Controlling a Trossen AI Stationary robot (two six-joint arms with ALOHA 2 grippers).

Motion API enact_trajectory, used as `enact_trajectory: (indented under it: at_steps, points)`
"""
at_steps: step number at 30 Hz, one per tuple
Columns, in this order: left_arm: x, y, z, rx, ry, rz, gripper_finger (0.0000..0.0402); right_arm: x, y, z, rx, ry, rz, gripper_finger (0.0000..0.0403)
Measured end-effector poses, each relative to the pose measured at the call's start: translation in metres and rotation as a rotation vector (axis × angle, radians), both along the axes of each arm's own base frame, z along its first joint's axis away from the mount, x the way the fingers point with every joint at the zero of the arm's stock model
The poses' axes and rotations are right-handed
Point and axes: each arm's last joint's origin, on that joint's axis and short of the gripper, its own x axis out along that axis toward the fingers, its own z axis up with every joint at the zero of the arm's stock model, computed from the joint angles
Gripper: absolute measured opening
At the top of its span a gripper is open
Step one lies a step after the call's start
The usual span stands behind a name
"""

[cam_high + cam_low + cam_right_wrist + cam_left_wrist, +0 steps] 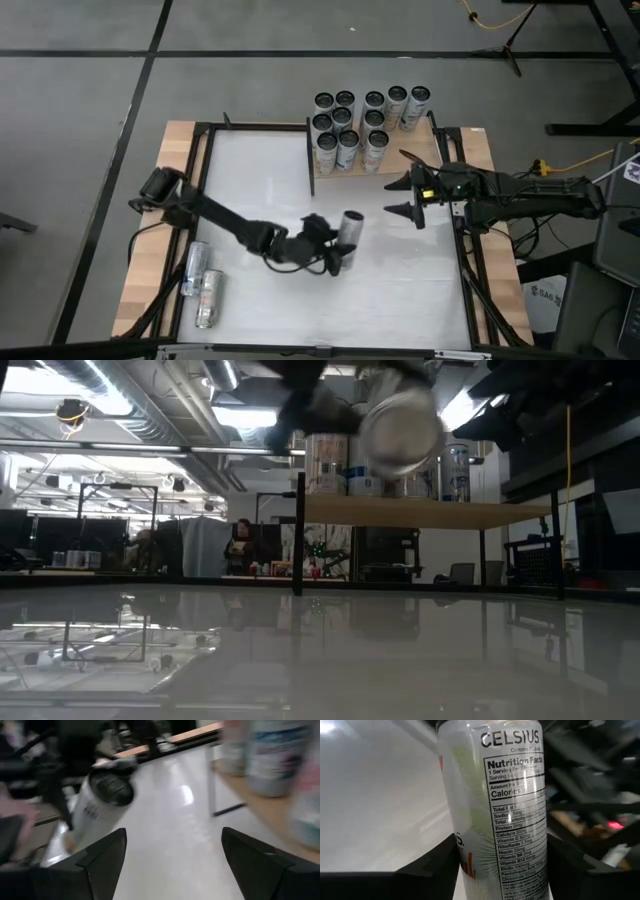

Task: Place canned beverage on shelf
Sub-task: Put the orange soda can on the shelf aligned with the orange soda can

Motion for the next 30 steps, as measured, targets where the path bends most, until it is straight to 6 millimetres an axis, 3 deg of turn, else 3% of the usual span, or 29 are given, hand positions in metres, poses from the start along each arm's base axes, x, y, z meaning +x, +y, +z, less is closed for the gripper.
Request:
enact_trajectory:
  at_steps: [4,12,19,30]
  points:
    - [0.012,0.017,0.012,0.02,-0.093,-0.09,0.0221,0.001,0.003,0.004,0.109,-0.037,0.083,0.0317]
    - [0.022,0.039,0.027,0.07,-0.221,-0.158,0.0224,0.004,0.003,0.015,0.274,-0.143,0.044,0.0317]
    - [0.024,0.043,0.031,0.083,-0.255,-0.175,0.0225,0.005,0.005,0.028,0.28,-0.268,0.132,0.0317]
    - [0.024,0.044,0.031,0.109,-0.255,-0.167,0.0225,0.013,0.005,0.028,0.275,-0.286,0.12,0.0317]
